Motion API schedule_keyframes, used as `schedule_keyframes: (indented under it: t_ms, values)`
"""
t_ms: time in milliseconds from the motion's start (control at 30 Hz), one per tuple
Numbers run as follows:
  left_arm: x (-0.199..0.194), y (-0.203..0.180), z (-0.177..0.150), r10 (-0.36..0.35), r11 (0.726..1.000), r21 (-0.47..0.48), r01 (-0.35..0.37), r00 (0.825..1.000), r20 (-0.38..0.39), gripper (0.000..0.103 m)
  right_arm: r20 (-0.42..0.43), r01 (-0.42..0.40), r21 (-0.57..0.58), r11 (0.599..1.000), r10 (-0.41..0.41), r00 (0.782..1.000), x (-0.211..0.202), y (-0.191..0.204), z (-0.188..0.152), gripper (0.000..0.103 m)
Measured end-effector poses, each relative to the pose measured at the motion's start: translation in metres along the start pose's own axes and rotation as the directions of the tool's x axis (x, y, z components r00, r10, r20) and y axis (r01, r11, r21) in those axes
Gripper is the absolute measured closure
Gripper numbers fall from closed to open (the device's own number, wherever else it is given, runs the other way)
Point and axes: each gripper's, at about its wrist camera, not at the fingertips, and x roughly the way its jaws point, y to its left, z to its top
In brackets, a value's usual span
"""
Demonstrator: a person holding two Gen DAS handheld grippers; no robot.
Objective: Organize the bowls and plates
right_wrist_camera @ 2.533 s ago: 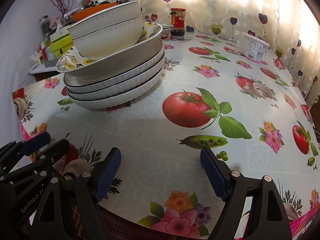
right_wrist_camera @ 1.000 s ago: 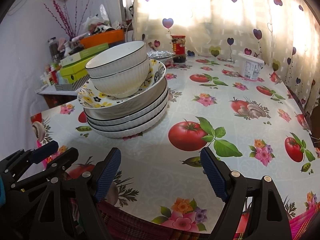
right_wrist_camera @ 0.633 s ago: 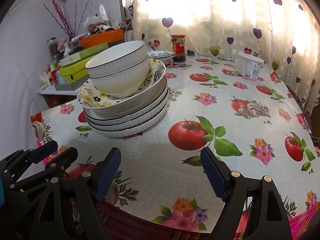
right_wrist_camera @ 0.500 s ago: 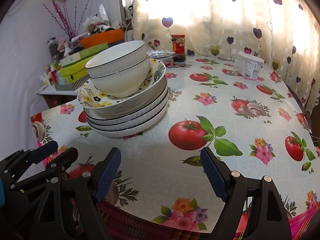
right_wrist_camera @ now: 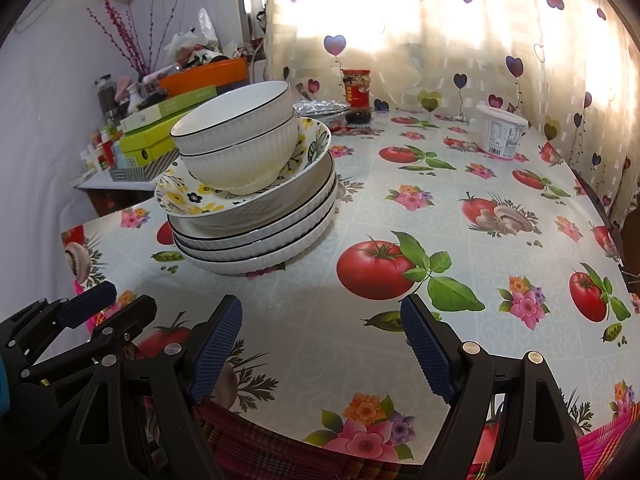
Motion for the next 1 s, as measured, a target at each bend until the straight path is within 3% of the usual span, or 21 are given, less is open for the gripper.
schedule_keyframes:
  t_ms: [1000]
  values:
    - [0.0067, -0.0002, 0.0024, -0.018, 1.000, 0.002, 0.018, 1.000, -0.022, 0.057, 0.001, -0.001, 0.003, 1.000, 0.001, 1.000, 0.0009, -0.0008, 0.0002, 0.020]
